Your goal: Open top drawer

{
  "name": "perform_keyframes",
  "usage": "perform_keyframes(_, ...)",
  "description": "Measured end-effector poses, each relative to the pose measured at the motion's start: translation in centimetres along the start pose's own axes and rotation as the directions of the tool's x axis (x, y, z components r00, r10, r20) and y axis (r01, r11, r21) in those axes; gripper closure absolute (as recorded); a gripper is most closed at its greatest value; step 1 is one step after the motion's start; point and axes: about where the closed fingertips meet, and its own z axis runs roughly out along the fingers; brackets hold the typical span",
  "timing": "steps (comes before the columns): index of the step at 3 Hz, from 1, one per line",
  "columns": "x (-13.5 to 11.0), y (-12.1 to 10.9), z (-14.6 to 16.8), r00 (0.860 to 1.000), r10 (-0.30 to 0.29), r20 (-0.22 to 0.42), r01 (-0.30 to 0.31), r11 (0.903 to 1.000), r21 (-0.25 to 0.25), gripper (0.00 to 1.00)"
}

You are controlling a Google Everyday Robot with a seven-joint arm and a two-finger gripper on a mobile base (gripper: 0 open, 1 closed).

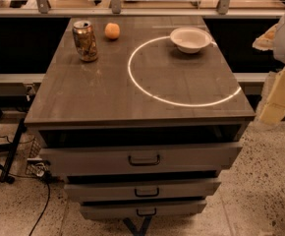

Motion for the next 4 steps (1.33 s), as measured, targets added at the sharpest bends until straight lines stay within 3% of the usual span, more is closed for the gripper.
perform_keyframes(1,0.0,0.0,0.0,1.0,0.0,0.0,0.0,1.0,0.0,0.0)
perform_keyframes(3,5.6,4.0,4.8,0.999,-0.009,0.035,0.012,0.9952,-0.097,0.0)
perform_keyframes(4,6.6,6.4,8.2,0.996,-0.036,0.076,0.046,0.9893,-0.138,0.0)
